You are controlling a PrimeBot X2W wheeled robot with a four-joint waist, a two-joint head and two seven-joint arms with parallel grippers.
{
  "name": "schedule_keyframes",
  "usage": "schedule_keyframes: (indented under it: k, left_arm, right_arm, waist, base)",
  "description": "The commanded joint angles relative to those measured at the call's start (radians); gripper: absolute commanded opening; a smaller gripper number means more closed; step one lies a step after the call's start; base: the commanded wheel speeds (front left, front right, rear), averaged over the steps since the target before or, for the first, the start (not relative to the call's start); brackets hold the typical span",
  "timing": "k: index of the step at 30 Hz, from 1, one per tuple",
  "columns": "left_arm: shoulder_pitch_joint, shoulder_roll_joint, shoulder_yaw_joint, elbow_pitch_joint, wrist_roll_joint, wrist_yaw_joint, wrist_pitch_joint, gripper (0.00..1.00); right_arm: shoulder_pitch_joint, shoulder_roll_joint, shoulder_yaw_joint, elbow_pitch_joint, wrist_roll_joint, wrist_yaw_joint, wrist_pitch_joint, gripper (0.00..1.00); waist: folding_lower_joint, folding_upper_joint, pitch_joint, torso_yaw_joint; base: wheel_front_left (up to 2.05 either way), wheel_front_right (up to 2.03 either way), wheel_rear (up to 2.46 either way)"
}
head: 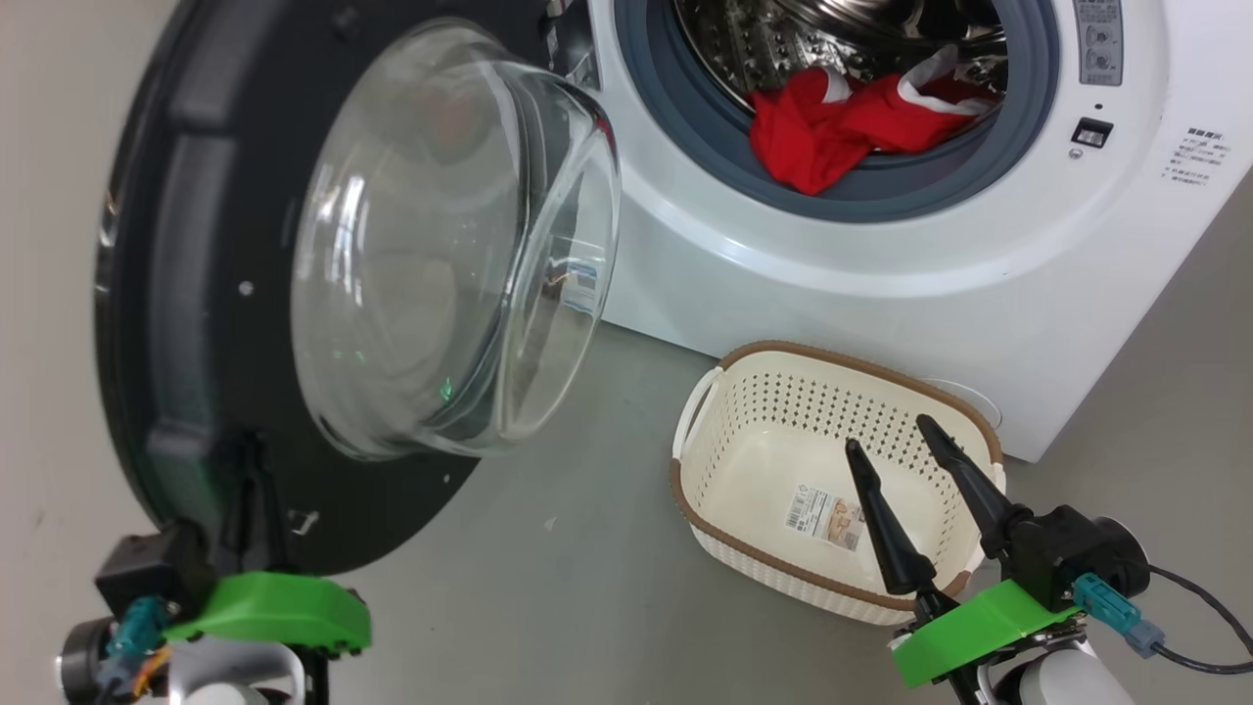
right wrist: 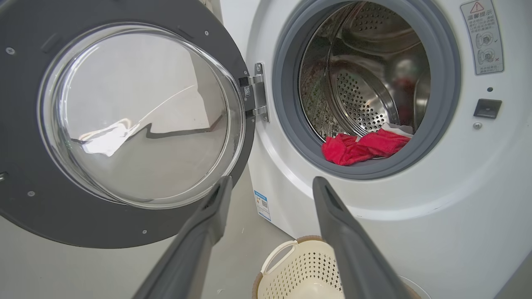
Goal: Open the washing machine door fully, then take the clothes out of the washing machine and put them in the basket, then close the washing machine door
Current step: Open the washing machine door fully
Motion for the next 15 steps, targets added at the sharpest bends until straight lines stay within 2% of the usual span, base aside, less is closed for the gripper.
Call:
schedule_keyframes:
  k: [1, 6, 15]
  left_arm:
    - [-0.051, 0.042, 0.063, -0.007, -0.007, 0.018, -0.016, 0.0]
    - [-0.078, 0.047, 0.097, 0.024, -0.019, 0.021, -0.035, 0.0]
    - [-0.141, 0.031, 0.16, 0.105, -0.055, -0.021, -0.062, 0.0]
  right_arm:
    - [-0.03, 0.001, 0.025, -0.023, -0.012, 0.005, -0.009, 1.0]
    - [-0.041, 0.001, 0.026, -0.021, -0.027, 0.005, -0.009, 1.0]
    - [-0.061, 0.001, 0.04, -0.009, -0.063, 0.005, -0.002, 1.0]
  waist:
    - [0.0, 0.0, 0.006, 0.001]
    - [0.0, 0.0, 0.022, 0.002]
    - [0.0, 0.0, 0.069, 0.005]
  base:
    - [0.0, 0.0, 0.0]
    - [0.0, 0.0, 0.0]
    - [0.0, 0.0, 0.0]
